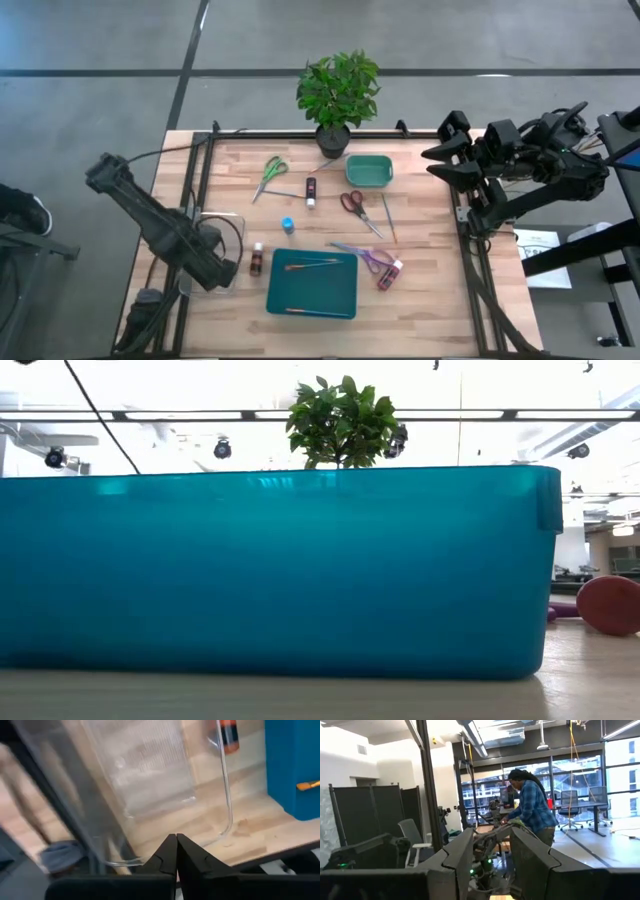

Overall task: Pick & Place Paint Supplies
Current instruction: Adjust the transparent bin

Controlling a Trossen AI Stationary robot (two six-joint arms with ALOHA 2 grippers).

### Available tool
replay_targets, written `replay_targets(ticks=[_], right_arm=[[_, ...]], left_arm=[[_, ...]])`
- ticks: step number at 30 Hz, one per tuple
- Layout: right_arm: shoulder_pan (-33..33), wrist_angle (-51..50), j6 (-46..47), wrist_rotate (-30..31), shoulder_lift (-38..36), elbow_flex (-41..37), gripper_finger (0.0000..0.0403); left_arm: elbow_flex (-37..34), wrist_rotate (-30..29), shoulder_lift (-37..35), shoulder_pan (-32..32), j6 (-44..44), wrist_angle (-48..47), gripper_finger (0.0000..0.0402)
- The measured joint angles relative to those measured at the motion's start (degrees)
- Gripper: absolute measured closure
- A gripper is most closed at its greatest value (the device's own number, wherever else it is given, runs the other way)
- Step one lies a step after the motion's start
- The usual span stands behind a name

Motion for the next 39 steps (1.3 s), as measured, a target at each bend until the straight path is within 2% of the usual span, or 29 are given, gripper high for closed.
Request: replay_targets(ticks=[9,13,23,39], right_arm=[[0.00,-1.62,-0.68,0.02,0.00,-0.03,0.0274],[0.00,-2.91,-0.65,0.02,0.00,-0.19,0.0274],[0.00,-2.97,0.17,0.07,-0.04,-3.95,0.0274],[0.00,-2.56,-2.81,0.04,-3.67,-4.29,0.0274]], left_arm=[[-13.31,4.77,-0.78,-0.02,-3.55,13.23,0.0399],[-17.02,7.86,-0.80,-0.21,-5.50,16.54,0.0400],[-17.91,14.08,-1.11,-0.65,-7.34,16.06,0.0400],[-17.91,15.64,-1.09,-3.79,-15.81,22.95,0.0401]])
